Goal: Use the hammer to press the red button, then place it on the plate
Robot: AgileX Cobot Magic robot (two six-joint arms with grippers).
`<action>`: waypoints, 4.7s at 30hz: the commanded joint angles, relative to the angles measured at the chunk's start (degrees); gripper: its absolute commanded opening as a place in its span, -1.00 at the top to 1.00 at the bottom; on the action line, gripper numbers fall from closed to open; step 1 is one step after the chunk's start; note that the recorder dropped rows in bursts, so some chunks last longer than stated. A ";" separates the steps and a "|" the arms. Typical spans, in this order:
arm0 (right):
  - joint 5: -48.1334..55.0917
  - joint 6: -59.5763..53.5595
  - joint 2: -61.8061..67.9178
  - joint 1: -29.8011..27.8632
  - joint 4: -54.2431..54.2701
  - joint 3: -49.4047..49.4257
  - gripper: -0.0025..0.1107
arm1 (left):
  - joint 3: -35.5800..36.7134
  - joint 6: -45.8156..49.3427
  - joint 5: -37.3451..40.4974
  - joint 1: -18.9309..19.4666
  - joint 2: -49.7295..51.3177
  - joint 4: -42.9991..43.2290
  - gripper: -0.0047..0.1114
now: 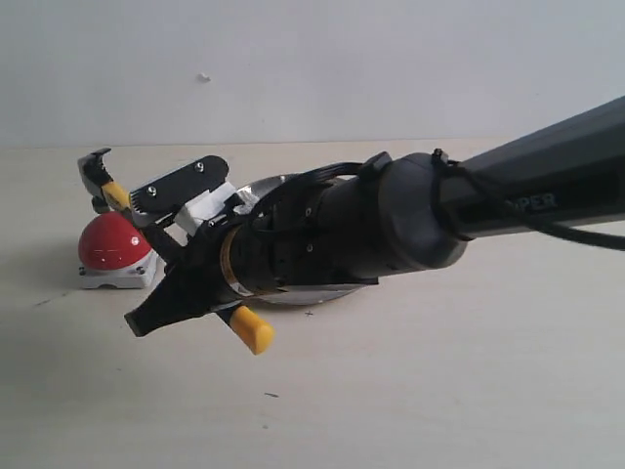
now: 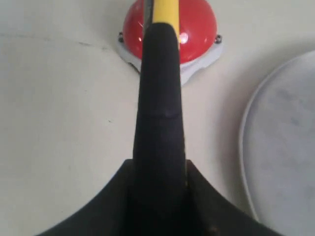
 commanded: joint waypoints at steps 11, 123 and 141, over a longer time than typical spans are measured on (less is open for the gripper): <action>-2.99 1.38 -0.12 0.09 -0.02 -2.77 0.96 | 0.19 -0.42 -1.48 0.08 -0.35 -0.27 0.92; -25.86 37.18 13.71 -21.61 -5.14 -5.05 0.63 | 0.19 -0.31 -1.48 0.08 -0.35 -0.27 0.92; -15.62 34.90 12.47 -21.61 -6.78 -5.05 -0.13 | 0.19 -0.31 -1.48 0.08 -0.35 -0.27 0.92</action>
